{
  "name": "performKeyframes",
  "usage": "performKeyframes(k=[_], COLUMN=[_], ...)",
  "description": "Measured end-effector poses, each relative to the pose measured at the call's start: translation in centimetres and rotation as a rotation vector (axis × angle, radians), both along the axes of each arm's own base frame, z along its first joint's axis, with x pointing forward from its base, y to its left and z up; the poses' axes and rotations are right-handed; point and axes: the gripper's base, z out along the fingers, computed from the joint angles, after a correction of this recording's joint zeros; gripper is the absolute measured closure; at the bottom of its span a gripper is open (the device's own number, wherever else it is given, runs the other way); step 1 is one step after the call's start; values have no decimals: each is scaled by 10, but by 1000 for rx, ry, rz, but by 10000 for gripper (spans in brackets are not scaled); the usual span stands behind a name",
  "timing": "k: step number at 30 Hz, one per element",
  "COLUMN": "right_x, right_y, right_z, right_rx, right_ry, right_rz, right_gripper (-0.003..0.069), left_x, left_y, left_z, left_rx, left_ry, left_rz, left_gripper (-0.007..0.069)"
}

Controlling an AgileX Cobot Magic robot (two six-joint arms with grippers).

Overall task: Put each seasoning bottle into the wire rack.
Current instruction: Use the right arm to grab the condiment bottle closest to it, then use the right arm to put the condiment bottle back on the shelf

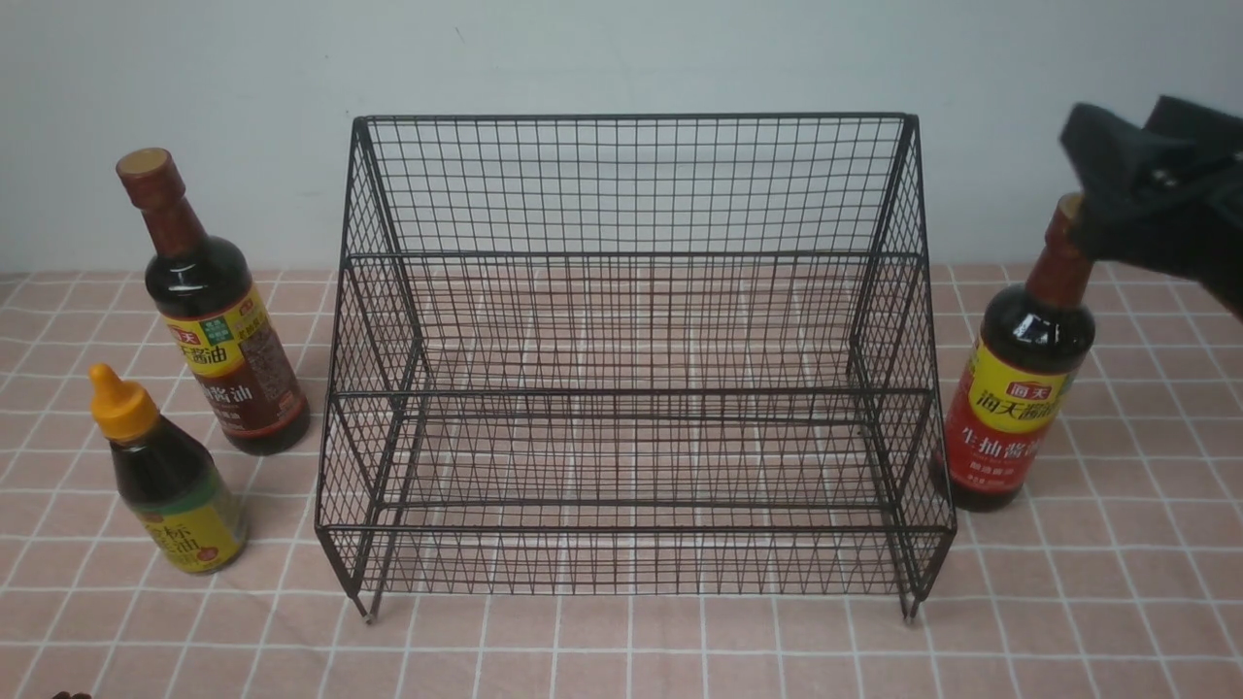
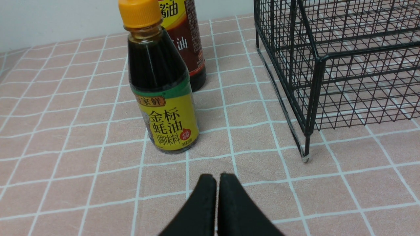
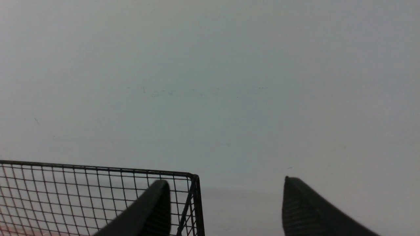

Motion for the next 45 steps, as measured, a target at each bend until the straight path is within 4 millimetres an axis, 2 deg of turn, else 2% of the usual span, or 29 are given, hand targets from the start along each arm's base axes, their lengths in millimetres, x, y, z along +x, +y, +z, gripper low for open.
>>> performKeyframes(k=[4, 12, 13, 14, 15, 16, 17, 20, 23, 24, 26, 28, 29, 30, 32, 33, 35, 38, 42, 45], right_x=[14, 31, 34, 35, 35, 35, 34, 28, 20, 17, 14, 10, 10, 8, 6, 6, 4, 2, 3, 7], right_y=[1, 1, 2, 2, 2, 2, 2, 1, -1, -2, -2, 0, 0, 3, 8, 8, 19, 34, 49, 57], right_z=[-20, -56, -64, -65, -66, -65, -63, -57, -39, -27, -3, 31, 36, 59, 84, 84, 104, 119, 128, 127], right_rx=[-87, -141, -144, -144, -151, -173, -182, -227, -265, -263, -255, -229, -225, -185, -151, -137, -102, -98, -83, -79], right_ry=[50, 160, 187, 188, 192, 184, 185, 182, 152, 120, 41, -68, -83, -151, -219, -215, -264, -295, -321, -333], right_rz=[-10, -35, -35, -35, -34, -32, -31, -27, -29, -32, -37, -27, -27, -7, 25, 32, 102, 192, 275, 318], right_gripper=[142, 141, 198, 207, 250, 379, 398, 392, 392, 392, 392, 392, 392, 392, 392, 392, 392, 392, 392, 392], left_x=[0, 0, 0, 0, 0, 0, 0, 0, 0, 0, 0, 0, 0, 0, 0, 0, 0, 0, 0, 0], left_y=[0, 0, 0, 0, 0, 0, 0, 0, 0, 0, 0, 0, 0, 0, 0, 0, 0, 0, 0, 0], left_z=[0, 0, 0, 0, 0, 0, 0, 0, 0, 0, 0, 0, 0, 0, 0, 0, 0, 0, 0, 0], left_rx=[0, 0, 0, 0, 0, 0, 0, 0, 0, 0, 0, 0, 0, 0, 0, 0, 0, 0, 0, 0], left_ry=[0, 0, 0, 0, 0, 0, 0, 0, 0, 0, 0, 0, 0, 0, 0, 0, 0, 0, 0, 0], left_rz=[0, 0, 0, 0, 0, 0, 0, 0, 0, 0, 0, 0, 0, 0, 0, 0, 0, 0, 0, 0], left_gripper=[631, 631, 631, 631, 631, 631, 631, 631, 631, 631, 631, 631, 631, 631, 631, 631, 631, 631, 631, 631])
